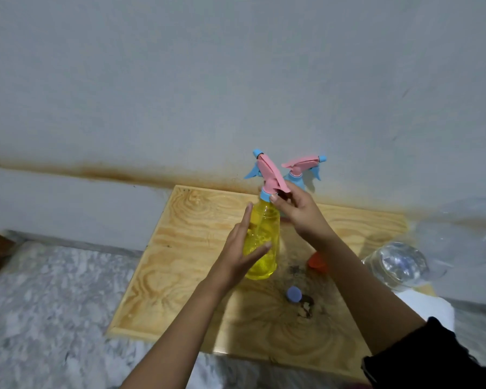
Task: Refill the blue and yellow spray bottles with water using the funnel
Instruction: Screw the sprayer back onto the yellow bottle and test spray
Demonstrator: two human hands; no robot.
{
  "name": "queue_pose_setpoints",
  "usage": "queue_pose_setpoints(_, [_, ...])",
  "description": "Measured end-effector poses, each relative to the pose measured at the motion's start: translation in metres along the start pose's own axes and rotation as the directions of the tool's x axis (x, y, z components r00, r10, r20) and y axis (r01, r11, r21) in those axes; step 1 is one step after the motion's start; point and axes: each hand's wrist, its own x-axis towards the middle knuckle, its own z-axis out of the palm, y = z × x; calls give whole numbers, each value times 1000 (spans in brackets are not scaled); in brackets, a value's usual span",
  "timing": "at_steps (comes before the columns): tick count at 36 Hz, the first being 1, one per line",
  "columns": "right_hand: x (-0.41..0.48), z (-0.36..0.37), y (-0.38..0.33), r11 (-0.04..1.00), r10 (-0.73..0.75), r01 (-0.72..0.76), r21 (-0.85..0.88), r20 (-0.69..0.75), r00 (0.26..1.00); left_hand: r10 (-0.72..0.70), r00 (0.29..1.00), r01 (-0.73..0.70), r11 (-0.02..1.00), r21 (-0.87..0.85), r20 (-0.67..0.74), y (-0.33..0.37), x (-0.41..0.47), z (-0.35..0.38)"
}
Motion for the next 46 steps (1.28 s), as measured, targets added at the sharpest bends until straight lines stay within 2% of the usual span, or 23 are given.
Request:
queue_pose_setpoints(9, [-4, 15, -17, 971, 48, 3, 240, -206, 977, 6, 999, -8, 999, -35, -52, 28, -6, 1])
queue_pose_setpoints(13, [-12, 22, -25, 976, 35, 3, 218, -167, 985, 22, 998, -25, 999, -46, -63, 39, -8, 4])
queue_pose_setpoints(17, [-21, 18, -31, 973, 114, -75, 217, -175, 978, 39, 996, -45, 997, -70, -80, 44, -9, 7])
queue_pose_setpoints(20, [-26, 18, -39, 977, 66, -37, 209, -136, 988, 55, 994, -64, 993, -94, -94, 48, -11, 7])
queue_pose_setpoints(24, [-27, 25, -44, 956, 63, 6, 294, -225, 972, 72, 992, -82, 992, -95, -104, 54, -11, 7])
queue_pose_setpoints(30, [-32, 28, -46, 971, 97, -39, 234, -242, 965, 97, 989, -108, 990, -90, -116, 58, -11, 2])
queue_pose_setpoints(34, [-34, 29, -49, 967, 31, 30, 253, -237, 971, 107, 986, -119, 989, -83, -131, 58, -12, -1])
queue_pose_setpoints(37, [-36, 32, -45, 975, -41, 93, 201, -249, 968, 117, 984, -128, 989, -77, -131, 58, -12, -1])
queue_pose_setpoints(43, [-35, 28, -44, 968, -47, 103, 231, -236, 971, 103, 983, -123, 984, -129, -152, 58, -13, -3])
queue_pose_setpoints(46, [-33, 28, -45, 964, -98, 155, 216, -252, 963, 104, 982, -126, 983, -132, -159, 60, -14, -3])
